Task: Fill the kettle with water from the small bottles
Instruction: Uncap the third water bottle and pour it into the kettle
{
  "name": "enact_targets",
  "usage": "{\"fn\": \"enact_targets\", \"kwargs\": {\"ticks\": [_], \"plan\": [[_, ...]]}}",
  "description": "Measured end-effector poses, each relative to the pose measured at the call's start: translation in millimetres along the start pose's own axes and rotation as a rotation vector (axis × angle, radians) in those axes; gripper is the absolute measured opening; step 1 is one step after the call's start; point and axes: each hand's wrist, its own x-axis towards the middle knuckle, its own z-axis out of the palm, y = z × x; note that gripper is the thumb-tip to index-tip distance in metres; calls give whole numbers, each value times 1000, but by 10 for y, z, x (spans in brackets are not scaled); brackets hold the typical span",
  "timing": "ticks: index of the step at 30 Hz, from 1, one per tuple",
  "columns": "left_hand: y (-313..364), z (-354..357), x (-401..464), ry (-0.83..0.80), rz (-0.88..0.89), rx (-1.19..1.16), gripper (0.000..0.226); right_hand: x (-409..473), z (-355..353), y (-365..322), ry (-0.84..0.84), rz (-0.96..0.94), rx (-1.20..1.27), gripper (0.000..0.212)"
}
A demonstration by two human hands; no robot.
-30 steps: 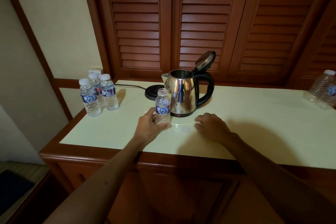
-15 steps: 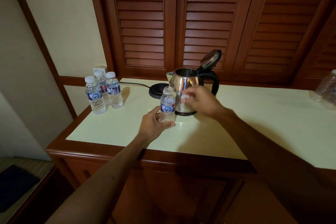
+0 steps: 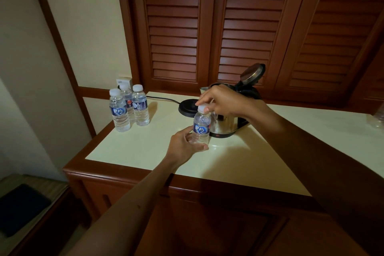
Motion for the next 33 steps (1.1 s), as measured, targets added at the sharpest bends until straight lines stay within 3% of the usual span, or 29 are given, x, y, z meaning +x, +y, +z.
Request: {"fn": "enact_targets", "kwargs": {"ticks": [2, 7, 12, 19, 21, 26, 30, 33], "plan": [[-7, 7, 7, -4, 2, -14, 60, 19, 0, -23, -6, 4, -66, 21], [-4, 10, 2, -4, 4, -33, 52, 43, 133, -21, 85, 33, -141, 43], [-4, 10, 14, 6, 2, -31, 54, -11, 11, 141, -79, 34, 2, 27], [32, 18, -1, 15, 2, -19, 50, -22, 192, 135, 143, -1, 29, 27], [50, 17, -9, 21, -4, -30, 49, -23, 198, 93, 132, -48, 57, 12], [52, 26, -7, 16, -4, -37, 49, -61, 180, 136, 130, -32, 100, 13], [42, 28, 0, 7, 1, -37, 50, 35, 338, 86, 242, 103, -98, 33], [26, 24, 12, 9, -5, -47, 50, 27, 355, 113, 223, 109, 165, 31]]}}
